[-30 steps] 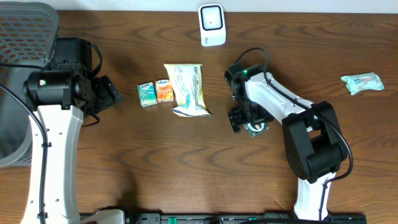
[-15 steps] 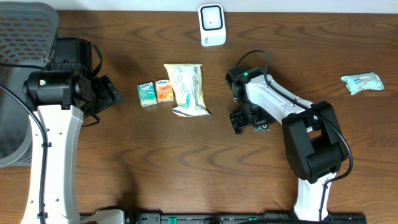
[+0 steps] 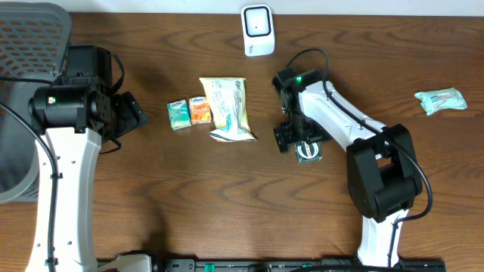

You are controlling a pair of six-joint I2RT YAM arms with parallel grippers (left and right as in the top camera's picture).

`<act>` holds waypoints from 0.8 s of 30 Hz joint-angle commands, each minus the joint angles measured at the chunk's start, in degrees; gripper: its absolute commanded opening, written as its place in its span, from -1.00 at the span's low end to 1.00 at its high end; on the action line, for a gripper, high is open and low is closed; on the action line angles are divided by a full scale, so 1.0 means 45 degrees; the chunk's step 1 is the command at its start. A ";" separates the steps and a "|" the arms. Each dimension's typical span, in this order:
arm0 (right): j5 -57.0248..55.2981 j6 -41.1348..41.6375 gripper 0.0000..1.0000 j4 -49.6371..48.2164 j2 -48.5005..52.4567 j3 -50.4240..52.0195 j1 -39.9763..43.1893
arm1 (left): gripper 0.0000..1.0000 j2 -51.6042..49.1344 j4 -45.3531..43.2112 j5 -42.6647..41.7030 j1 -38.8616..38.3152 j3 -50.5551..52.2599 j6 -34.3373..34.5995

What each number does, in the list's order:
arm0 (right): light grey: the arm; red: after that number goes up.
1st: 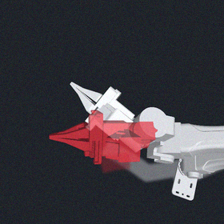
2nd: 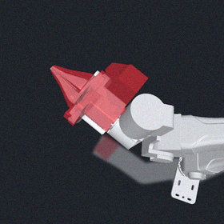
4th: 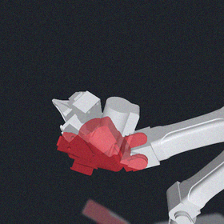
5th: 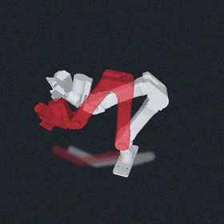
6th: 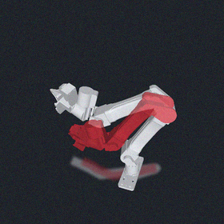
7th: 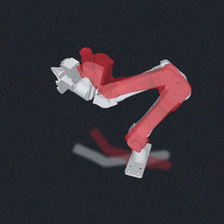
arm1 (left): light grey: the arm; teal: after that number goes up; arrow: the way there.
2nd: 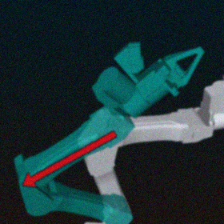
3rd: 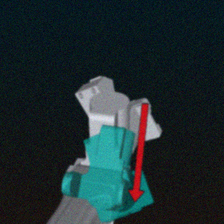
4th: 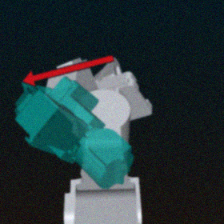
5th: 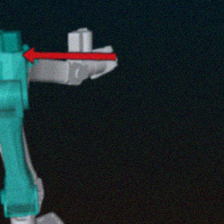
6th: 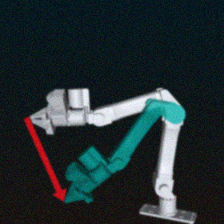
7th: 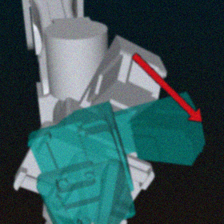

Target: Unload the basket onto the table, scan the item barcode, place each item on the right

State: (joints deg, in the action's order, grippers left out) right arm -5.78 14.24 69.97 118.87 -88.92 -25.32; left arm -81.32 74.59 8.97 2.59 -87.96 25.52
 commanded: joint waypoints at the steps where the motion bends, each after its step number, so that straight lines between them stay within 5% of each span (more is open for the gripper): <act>1: 0.0034 0.0359 0.99 -0.0029 0.0112 -0.0262 -0.0015 | 0.96 -0.0058 0.0039 0.0121 0.0053 -0.0005 0.0117; 15: 0.1083 0.0597 0.99 -0.0447 0.0112 -0.0253 0.0005 | 0.95 -0.0058 0.0039 0.0121 0.0053 -0.0005 0.0117; 24: 0.2191 0.1540 0.86 0.1171 0.0112 -0.0248 -0.0005 | 0.96 -0.0058 0.0039 0.0121 0.0053 -0.0005 0.0117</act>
State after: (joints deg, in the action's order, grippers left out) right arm 1.39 19.29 74.00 118.87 -89.21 -25.32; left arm -81.32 74.59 8.97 2.59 -87.96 25.52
